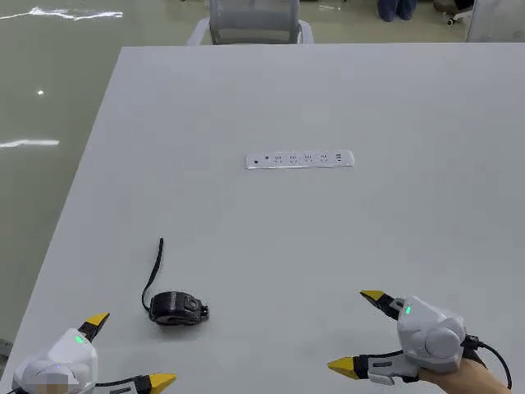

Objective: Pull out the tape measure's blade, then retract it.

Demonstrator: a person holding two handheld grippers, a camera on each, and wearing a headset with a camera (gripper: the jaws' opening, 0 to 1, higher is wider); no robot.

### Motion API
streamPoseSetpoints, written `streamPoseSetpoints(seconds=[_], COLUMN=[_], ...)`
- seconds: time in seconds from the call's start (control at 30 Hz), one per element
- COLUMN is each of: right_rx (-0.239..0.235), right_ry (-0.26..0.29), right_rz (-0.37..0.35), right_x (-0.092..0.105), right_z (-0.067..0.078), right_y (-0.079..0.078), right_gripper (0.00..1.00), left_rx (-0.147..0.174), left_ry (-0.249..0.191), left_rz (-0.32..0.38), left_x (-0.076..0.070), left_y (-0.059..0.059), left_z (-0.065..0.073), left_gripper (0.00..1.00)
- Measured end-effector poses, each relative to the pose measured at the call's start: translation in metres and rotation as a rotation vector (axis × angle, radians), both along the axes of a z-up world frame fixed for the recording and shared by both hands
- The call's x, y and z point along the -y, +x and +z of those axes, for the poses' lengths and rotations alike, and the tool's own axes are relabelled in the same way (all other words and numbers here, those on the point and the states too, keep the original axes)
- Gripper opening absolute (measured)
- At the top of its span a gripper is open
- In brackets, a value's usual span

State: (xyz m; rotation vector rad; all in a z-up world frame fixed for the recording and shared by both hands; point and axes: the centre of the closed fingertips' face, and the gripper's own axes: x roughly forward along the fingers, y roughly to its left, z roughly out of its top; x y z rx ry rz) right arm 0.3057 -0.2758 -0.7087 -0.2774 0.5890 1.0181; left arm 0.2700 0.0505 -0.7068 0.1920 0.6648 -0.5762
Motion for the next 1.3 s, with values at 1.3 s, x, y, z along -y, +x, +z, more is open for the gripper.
streamPoseSetpoints(seconds=[1.3], right_rx=[0.023], right_ry=[-0.022], right_rz=[0.006], right_x=[0.005], right_z=[0.0063], right_y=[0.0001], right_gripper=[0.89], left_rx=[0.032], left_ry=[0.031], left_rz=[-0.003], left_x=[0.0005], left_y=[0.0049], left_z=[0.0028], left_gripper=[0.99])
